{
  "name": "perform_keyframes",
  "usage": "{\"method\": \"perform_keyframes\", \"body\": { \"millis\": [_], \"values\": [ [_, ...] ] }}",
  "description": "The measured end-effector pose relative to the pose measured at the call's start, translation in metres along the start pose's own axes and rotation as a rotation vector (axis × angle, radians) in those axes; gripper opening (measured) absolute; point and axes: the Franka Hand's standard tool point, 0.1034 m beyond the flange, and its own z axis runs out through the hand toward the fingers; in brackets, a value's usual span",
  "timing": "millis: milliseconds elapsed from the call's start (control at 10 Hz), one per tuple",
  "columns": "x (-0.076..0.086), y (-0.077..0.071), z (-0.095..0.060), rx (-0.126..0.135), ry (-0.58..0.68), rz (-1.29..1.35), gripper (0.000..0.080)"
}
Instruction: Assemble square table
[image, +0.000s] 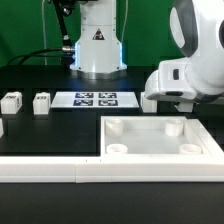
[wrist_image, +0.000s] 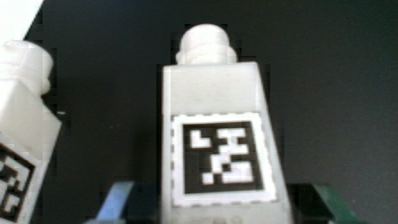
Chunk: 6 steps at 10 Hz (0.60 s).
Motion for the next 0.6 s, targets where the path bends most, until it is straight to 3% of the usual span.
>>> {"method": "perform_keyframes", "body": {
  "millis": [200, 500, 600],
  "values": [
    [0.000, 0.001, -0.004, 0.002, 0.003, -0.009, 0.0290],
    [-0.028, 0.038, -0.086, 0.047, 0.098, -0.067, 0.0291],
    [-0.043, 0.054, -0.105, 0.055, 0.082, -0.071, 0.0291]
  ]
}}
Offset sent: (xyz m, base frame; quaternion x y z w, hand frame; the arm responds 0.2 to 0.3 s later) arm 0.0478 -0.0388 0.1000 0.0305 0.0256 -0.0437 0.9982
